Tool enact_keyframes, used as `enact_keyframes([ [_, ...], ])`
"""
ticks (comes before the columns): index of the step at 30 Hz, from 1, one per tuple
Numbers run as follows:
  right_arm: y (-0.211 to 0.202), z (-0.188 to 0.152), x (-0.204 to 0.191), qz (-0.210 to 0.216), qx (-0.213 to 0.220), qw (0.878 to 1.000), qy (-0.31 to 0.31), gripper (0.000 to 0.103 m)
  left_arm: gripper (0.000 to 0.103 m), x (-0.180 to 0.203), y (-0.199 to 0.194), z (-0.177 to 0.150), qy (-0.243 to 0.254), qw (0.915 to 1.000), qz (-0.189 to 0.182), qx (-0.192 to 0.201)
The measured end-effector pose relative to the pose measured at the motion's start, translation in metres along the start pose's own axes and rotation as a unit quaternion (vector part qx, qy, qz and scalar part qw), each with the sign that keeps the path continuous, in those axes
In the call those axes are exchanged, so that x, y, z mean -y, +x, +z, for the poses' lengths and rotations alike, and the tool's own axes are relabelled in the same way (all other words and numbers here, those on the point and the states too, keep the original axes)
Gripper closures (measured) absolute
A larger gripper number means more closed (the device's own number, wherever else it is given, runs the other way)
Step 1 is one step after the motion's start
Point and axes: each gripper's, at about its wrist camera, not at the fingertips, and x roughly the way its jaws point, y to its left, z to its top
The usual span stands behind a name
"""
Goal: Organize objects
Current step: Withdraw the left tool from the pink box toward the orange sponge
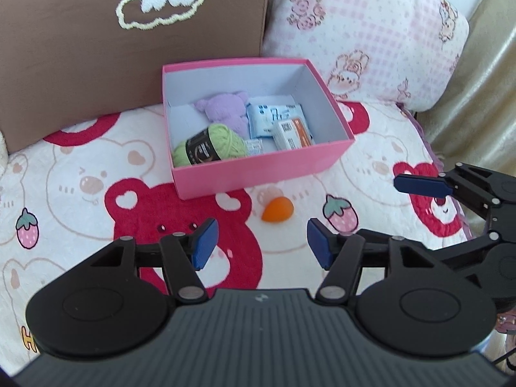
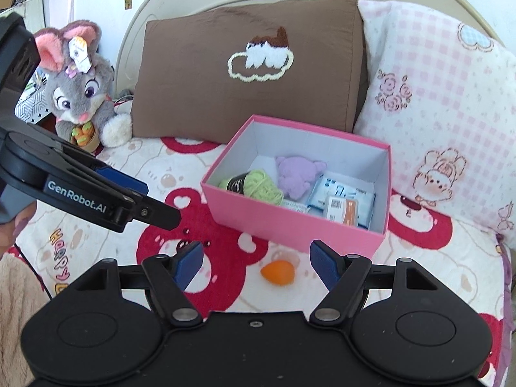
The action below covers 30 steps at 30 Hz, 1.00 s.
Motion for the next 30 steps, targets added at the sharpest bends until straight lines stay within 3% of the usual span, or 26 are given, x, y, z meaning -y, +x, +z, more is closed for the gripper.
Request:
enact_keyframes([
  [3, 0.007, -0.01, -0.001, 0.018, -0.003, 1.0, -0.009, 0.015, 0.04, 0.004, 0.008, -0.004, 0.003, 0.9998, -0.011, -0.013],
  [11, 0.037, -0.029, -0.003, 0.052, -0.01, 0.998, -0.044, 0.015, 0.034, 0.006, 0.045, -0.013, -0.013, 0.9982, -0.041, -0.042],
  [20, 0.076, -0.041, -0.01, 0.029, -0.035, 0.994, -0.1, 0.015, 0.014, 0.002, 0.079, -0.022, -0.032, 0.9966, -0.069, -0.031],
  [25, 0.104, -0.042, -0.012, 0.021, -0.065, 0.989, -0.128, 0.015, 0.014, -0.007, 0.1, -0.031, -0.053, 0.9945, -0.088, -0.022],
  [30, 0.135, -0.042, 0.011, 0.019, -0.076, 0.995, -0.069, 0.015, 0.014, -0.018, 0.129, -0.042, -0.077, 0.993, -0.087, -0.021],
])
